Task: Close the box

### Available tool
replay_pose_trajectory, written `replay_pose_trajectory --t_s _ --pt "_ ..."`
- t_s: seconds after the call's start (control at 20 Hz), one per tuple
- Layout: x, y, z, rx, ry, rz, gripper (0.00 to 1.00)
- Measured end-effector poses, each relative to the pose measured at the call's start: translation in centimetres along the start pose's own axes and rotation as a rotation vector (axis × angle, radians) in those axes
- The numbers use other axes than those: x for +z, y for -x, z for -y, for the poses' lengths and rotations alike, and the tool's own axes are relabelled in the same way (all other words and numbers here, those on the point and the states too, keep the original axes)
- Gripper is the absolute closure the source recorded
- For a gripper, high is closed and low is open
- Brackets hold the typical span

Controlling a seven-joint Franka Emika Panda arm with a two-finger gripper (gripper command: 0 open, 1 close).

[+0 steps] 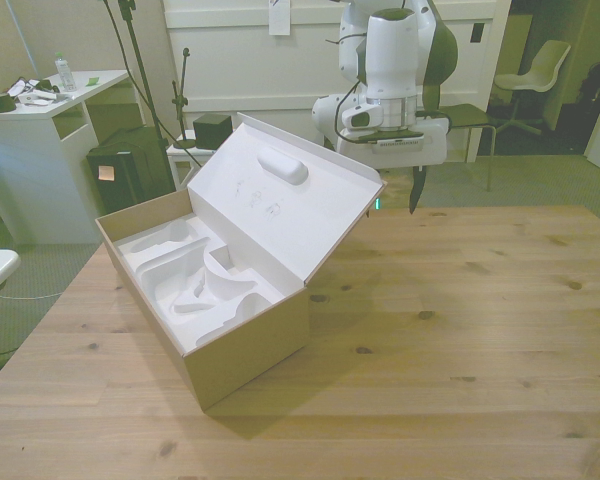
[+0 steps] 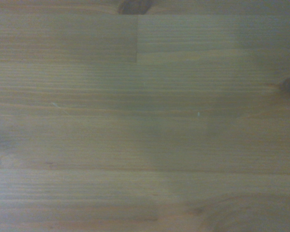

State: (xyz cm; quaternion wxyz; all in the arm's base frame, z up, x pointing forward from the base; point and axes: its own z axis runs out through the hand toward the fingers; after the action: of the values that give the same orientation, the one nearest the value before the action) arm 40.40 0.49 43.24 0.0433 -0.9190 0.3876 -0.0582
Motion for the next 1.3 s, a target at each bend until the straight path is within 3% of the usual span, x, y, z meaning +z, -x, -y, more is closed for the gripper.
replay_pose_trajectory --t_s 0.35,0.65,0.9,1.3 --pt "-0.5 -1.4 -0.9 0.03 -0.008 -0.014 0.0" --pt "-7.3 -5.5 -4.5 0.134 -0.11 -0.084 0.0" --pt "-14.0 -11.0 -11.5 0.272 -0.194 -0.135 0.0" --pt "-19.7 -22.7 -21.8 0.493 -0.303 -0.238 0.0"
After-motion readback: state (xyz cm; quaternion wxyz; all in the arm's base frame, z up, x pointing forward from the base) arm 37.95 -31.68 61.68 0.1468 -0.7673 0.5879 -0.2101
